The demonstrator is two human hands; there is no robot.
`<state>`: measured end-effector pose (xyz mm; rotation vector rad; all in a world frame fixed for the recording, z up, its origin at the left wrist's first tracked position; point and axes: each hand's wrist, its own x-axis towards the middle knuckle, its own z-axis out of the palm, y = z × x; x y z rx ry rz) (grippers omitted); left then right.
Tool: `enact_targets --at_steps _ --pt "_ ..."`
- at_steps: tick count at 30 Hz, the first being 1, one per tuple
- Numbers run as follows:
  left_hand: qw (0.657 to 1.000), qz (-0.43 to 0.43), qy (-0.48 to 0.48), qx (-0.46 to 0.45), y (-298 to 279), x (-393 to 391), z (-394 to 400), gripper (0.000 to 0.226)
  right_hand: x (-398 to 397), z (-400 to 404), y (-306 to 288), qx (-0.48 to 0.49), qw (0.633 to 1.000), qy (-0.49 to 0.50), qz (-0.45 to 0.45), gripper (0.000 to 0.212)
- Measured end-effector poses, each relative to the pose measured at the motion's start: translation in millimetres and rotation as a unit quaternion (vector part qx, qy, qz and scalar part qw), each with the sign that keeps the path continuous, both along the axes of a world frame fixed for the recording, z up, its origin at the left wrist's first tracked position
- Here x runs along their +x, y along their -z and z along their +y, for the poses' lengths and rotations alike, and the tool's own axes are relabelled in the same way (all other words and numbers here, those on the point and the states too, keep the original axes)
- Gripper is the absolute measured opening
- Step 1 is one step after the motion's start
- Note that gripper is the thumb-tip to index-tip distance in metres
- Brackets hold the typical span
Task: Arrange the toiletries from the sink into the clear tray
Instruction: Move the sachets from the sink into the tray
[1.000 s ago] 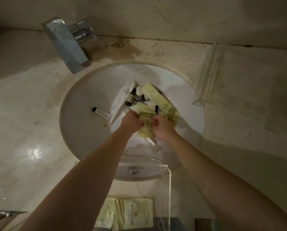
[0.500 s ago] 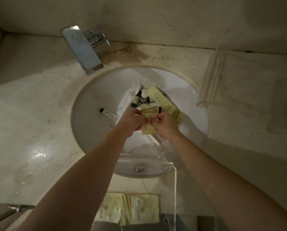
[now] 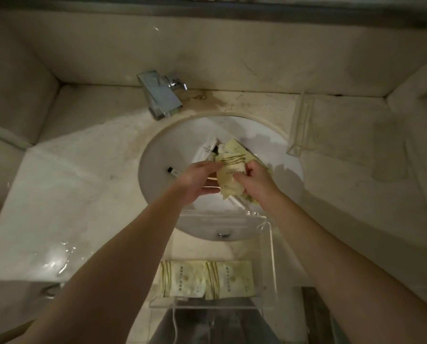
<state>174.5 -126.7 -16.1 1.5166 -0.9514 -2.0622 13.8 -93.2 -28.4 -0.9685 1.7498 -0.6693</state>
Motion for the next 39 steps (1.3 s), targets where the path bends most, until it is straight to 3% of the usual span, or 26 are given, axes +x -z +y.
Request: enact_targets --at_steps 6,18,21,25,30,34,39 --pt "0.997 0.014 -0.067 -0.047 -28.4 27.1 17.3 0.009 14.0 21.7 -32.7 -0.071 0.997 0.027 -0.012 0.02" --pt "0.996 0.026 -0.049 -0.073 -48.7 81.8 70.6 0.06 23.1 76.6 -59.7 -0.081 0.996 -0.021 0.017 0.016" --pt "0.998 -0.004 -0.03 -0.054 -46.5 88.5 86.5 0.043 24.7 90.7 -53.4 -0.047 0.995 -0.078 0.031 0.013" --pt "0.99 -0.097 -0.003 -0.1 -35.3 100.3 101.8 0.018 25.6 108.3 -45.7 -0.014 0.989 -0.129 0.075 0.011" --pt "0.941 -0.264 0.068 -0.201 -25.0 105.1 117.2 0.023 26.3 125.2 -35.7 0.0 0.968 -0.177 0.177 0.011" --pt "0.892 -0.33 0.194 -0.243 -25.8 99.5 129.6 0.048 32.7 131.3 -28.0 0.003 0.956 -0.2 0.216 0.022" --pt "0.821 -0.396 0.268 -0.311 -24.7 92.9 137.9 0.052 39.6 137.5 -19.2 -0.002 0.941 -0.22 0.258 0.021"
